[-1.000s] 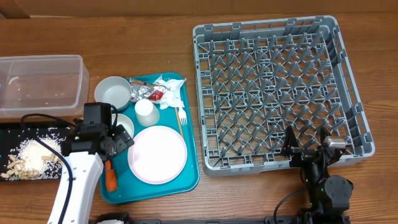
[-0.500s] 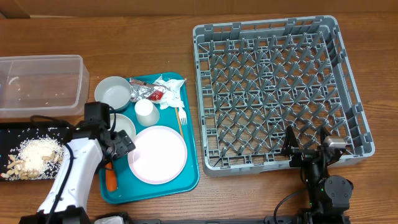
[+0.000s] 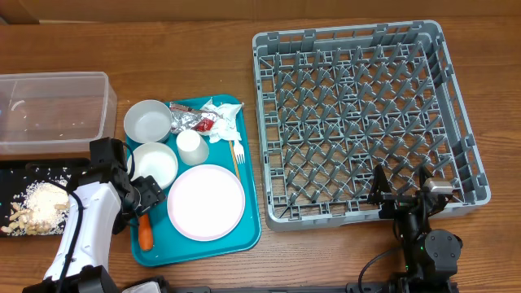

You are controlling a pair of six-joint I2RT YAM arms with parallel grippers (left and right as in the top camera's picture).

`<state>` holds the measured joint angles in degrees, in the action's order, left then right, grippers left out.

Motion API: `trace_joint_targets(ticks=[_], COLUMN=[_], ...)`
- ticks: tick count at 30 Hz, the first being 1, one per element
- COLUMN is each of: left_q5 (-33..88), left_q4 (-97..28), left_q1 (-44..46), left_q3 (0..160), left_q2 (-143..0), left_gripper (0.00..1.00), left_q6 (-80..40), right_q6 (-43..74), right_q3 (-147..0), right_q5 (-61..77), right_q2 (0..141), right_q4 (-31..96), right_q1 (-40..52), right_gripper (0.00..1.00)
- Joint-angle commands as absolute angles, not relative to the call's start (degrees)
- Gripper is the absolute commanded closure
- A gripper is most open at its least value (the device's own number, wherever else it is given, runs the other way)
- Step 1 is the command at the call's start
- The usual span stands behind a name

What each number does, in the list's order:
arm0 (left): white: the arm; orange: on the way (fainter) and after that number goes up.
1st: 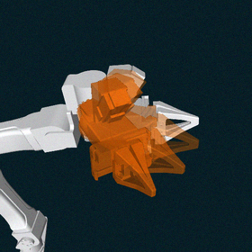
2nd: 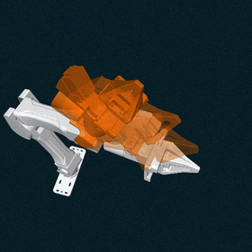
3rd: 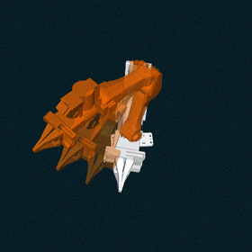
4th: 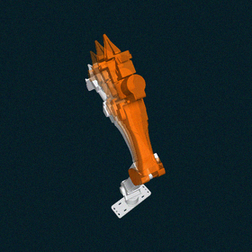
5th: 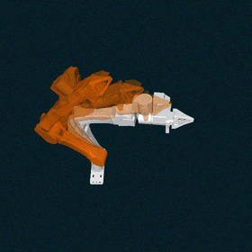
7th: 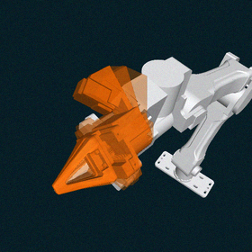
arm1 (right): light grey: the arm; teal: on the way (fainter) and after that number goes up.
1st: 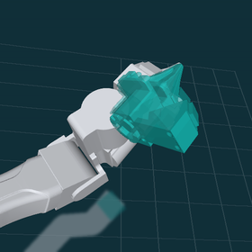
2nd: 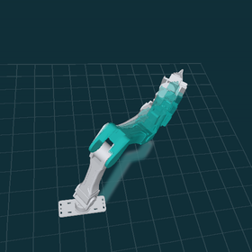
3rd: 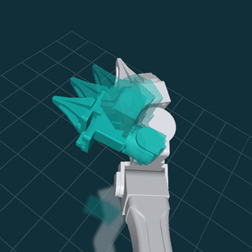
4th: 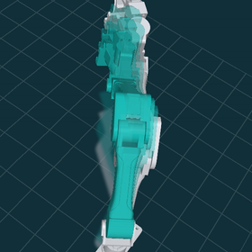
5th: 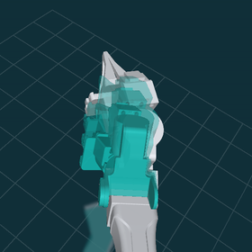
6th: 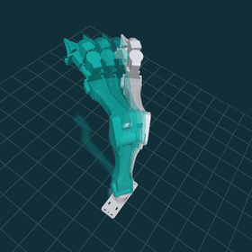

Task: Sort waste into correct bins and load items into the dishwasher rack
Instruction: 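Grasp the carrot with the left gripper and lift it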

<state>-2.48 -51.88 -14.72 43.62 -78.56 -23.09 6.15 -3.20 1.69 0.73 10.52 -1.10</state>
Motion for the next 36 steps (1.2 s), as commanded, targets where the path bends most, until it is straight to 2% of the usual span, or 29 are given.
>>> trace_joint_targets(ticks=[1,11,21,29,36], left_q5=[-1.45,-2.09,-6.09,-0.64,2.39], left_q4=[-52.27,-54.57,-53.36,-47.90,-46.35], left_q1=[-14.98,-14.98,-15.09,-15.09,-15.07], left_q3=[43.22,43.27,40.23,37.36,35.73], left_q2=[-78.81,-71.64,-71.24,-71.24,-71.24], left_gripper=[0.15,0.19,0.14,0.11,0.19], left_q6=[-21.15,-20.49,-26.39,-24.62,-24.45], right_q6=[5.96,5.96,5.96,5.96,5.96], right_q3=[-2.94,-2.94,-2.94,-2.94,-2.94], right_q5=[1.72,1.72,1.72,1.72,1.72], right_q2=[0.16,0.16,0.16,0.16,0.16], right_q4=[10.33,10.33,10.33,10.33,10.33], right_q1=[-1.30,-1.30,-1.30,-1.30,-1.30], right_gripper=[0.00,0.00,0.00,0.00,0.00])
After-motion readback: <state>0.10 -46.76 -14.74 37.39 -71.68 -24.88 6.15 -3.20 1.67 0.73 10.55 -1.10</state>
